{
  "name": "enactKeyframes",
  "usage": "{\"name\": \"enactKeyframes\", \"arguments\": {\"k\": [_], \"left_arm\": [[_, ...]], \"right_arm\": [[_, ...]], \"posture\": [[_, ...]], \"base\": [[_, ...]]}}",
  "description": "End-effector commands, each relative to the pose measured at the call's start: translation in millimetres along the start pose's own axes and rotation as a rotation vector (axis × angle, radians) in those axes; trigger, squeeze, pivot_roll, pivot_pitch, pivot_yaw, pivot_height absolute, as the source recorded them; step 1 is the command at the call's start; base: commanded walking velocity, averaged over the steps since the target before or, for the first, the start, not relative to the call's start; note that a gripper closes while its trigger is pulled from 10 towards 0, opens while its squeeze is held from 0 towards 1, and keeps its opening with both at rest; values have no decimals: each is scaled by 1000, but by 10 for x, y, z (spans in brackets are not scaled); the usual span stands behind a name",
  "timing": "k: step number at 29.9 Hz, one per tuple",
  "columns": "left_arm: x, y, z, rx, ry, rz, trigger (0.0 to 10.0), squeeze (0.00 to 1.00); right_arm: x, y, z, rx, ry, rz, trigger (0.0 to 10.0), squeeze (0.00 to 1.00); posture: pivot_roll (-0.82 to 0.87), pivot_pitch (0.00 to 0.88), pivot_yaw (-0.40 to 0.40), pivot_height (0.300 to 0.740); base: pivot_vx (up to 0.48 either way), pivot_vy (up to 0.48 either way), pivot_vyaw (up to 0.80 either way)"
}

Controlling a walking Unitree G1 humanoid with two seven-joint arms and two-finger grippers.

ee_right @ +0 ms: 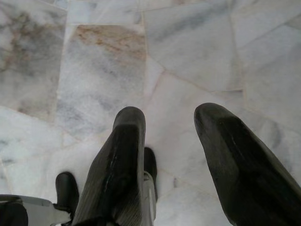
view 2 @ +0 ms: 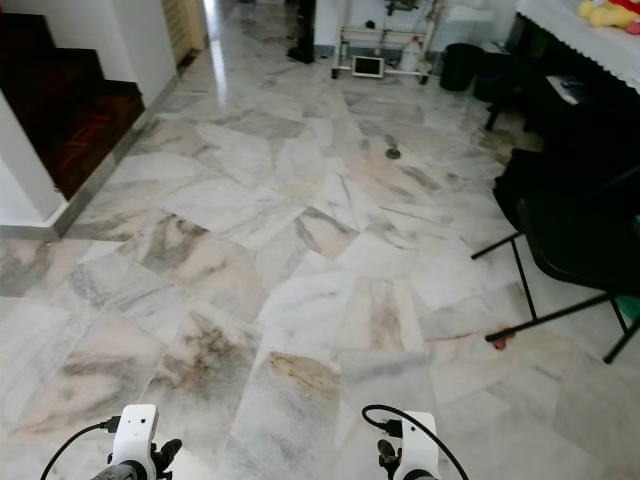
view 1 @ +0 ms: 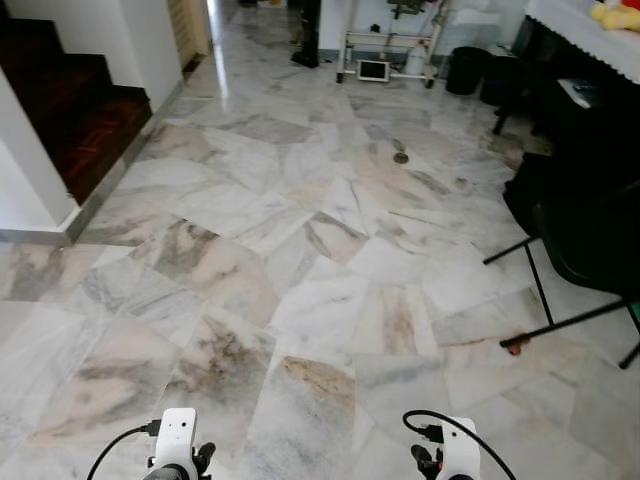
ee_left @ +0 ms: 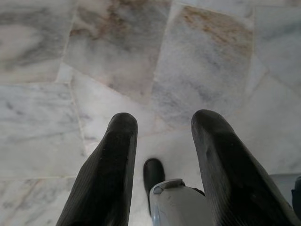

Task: Setting the table

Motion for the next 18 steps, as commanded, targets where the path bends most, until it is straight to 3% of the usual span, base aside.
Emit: {"name": "enactKeyframes", "arguments": {"k": [1, 6, 10, 18], "left_arm": [[-18, 9, -75, -34, 18, 4, 10000, 0], [-19, 7, -88, -47, 23, 5, 10000, 0], [-19, 4, -88, -44, 22, 2, 10000, 0], [-18, 3, -84, -40, 22, -1, 10000, 0]], "right_arm": [[-4, -3, -33, -12, 23, -1, 10000, 0], [-12, -9, -75, -15, 43, -3, 10000, 0], [-24, -27, -115, -14, 58, -7, 10000, 0], [-21, -8, -129, -11, 74, -8, 10000, 0]], "posture": [[135, 0, -54, 740], [134, 0, -53, 740], [134, 0, -53, 740], [133, 0, -48, 740]], "base": [[0, 0, -750], [0, 0, -749], [0, 419, -750], [0, 0, -748]]}}
Point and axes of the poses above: a point about 5 cm out from each wrist's last joint towards the gripper, its own x axis pointing out of the wrist towards the gripper, its own z axis along the axis of the wrist's last joint, y = z × x, the point moved 1 cm from there along x, pointing out of the wrist towards the gripper, and after that the axes turned 4 degrees about -x, right-handed, at the moved point
